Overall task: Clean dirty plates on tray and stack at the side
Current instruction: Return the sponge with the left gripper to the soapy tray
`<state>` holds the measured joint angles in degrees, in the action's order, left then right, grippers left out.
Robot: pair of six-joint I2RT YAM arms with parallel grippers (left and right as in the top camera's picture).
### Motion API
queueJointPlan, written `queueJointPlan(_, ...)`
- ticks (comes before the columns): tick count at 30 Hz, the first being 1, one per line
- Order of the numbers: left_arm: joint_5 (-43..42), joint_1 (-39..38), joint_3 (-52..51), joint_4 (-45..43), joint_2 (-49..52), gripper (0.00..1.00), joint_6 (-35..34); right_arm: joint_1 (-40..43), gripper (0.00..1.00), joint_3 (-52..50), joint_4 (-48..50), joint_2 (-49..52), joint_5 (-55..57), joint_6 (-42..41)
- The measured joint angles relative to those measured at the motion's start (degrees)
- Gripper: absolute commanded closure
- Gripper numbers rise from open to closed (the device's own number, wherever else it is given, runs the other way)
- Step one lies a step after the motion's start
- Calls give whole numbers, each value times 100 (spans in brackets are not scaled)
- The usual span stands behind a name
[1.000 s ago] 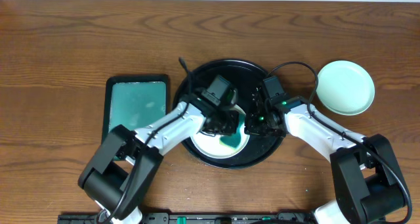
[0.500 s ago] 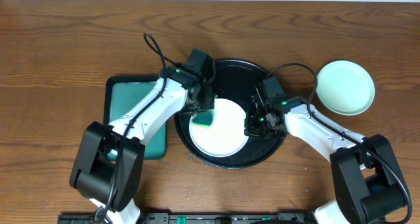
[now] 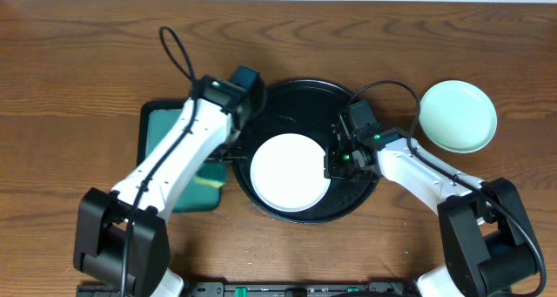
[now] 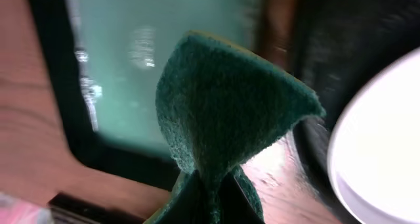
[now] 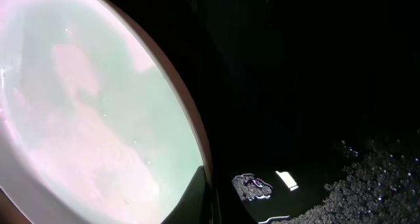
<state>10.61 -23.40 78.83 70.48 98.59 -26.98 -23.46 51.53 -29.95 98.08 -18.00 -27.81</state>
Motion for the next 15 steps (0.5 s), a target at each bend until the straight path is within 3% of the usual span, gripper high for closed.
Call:
queueJointPlan(6, 96, 791, -9, -612, 0, 93, 138, 4, 99, 0, -13, 0, -35, 22)
queueJointPlan(15, -774, 2105, -658, -1556, 225, 93, 638, 4, 99, 0, -81, 0, -85, 92)
